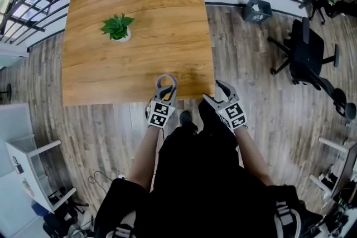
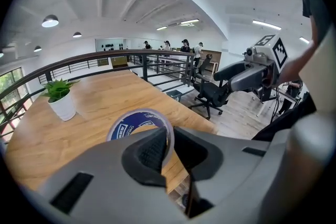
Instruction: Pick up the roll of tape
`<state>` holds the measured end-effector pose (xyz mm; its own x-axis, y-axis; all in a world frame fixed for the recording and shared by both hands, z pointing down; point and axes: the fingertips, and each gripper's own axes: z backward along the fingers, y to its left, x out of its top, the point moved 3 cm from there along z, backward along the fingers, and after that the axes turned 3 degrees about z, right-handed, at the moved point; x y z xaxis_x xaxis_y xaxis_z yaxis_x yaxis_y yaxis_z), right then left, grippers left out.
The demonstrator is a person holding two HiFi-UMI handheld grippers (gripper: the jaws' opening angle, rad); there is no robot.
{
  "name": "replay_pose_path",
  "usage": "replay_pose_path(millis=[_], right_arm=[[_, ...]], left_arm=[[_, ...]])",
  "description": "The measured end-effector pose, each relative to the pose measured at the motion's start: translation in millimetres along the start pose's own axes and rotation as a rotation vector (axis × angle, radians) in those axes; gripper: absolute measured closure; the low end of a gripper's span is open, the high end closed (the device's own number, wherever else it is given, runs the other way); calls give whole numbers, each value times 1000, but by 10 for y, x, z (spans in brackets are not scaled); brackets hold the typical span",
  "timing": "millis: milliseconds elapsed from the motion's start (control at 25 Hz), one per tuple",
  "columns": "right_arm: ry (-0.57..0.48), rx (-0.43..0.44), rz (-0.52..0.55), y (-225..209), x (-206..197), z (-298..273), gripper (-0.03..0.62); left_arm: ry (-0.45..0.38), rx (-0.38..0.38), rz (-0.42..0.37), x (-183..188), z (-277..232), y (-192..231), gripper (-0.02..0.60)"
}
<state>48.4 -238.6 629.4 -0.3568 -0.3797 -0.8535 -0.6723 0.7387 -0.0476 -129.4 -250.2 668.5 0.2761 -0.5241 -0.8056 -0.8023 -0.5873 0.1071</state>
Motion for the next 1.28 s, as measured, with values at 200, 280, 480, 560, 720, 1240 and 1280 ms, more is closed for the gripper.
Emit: replay_pose_path(millis=[200,280,480,560,720,1240,1280], right_arm=[[-6,-11,-5,114,-36,21,273],[-11,-14,-3,157,-22,14,273],[-42,-15,3,258,73,16,273],[-59,-18,0,280,112,27,273],[-76,-37,12,301,181,30,273],[-78,-83,23,397,187,64,283],[-76,-86,23,401,177,72,283]], left_arm=[[-35,16,-9,6,235,-6,523],[-49,23,-9,21,334,4,523],[-83,38,-15,48,552,-2,523],[-96,43,-19,63,615,-11,523],[-118,41,-34,115,719,-19,523],[-223,25,-47,370,1047,-84,523],[-225,26,-46,368,1064,-81,523]])
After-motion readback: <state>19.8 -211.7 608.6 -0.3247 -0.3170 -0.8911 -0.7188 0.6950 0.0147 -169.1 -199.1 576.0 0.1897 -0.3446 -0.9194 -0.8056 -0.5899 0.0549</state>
